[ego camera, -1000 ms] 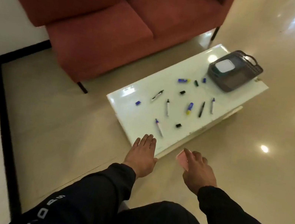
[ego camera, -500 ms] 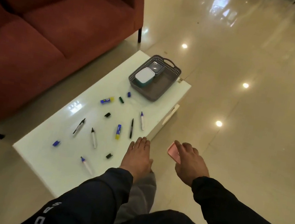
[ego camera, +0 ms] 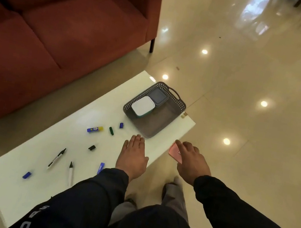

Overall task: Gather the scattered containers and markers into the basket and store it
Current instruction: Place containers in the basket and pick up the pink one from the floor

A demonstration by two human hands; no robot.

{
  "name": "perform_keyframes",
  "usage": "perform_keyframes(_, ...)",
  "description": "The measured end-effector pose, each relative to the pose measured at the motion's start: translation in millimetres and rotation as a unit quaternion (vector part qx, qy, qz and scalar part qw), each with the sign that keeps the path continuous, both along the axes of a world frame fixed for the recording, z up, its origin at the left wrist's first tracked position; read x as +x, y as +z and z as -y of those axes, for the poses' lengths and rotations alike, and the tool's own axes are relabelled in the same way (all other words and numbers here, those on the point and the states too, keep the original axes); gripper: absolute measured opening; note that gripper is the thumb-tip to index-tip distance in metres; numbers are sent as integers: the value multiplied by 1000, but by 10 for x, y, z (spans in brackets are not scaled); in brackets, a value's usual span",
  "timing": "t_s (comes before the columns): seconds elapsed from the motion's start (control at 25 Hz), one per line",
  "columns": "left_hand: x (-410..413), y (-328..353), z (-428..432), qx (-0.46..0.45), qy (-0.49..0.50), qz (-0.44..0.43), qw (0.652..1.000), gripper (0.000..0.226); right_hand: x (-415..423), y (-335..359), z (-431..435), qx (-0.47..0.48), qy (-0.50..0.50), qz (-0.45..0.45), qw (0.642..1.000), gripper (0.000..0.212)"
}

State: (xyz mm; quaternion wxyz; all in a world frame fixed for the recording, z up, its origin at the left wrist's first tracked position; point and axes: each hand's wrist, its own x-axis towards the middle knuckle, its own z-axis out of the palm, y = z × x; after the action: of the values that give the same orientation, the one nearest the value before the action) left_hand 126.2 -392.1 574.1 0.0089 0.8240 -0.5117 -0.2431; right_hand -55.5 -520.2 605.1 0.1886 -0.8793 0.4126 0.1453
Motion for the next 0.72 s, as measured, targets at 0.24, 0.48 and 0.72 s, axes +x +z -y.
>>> perform_keyframes(0.24, 67, -211, 729, 35, 115, -1, 993, 76, 469, -242, 1262, -4, 167, -23, 986, 83)
perform_keyframes(0.48, 100, -688, 1329, 82, 269, -13, 960, 82, 1149, -824, 2325, 43, 345, -41, 937, 89)
perform_keyframes(0.72, 265, -1416, 1807, 83, 325, -25, 942, 91, 1728, -1708, 3071, 41, 402, -42, 914, 82)
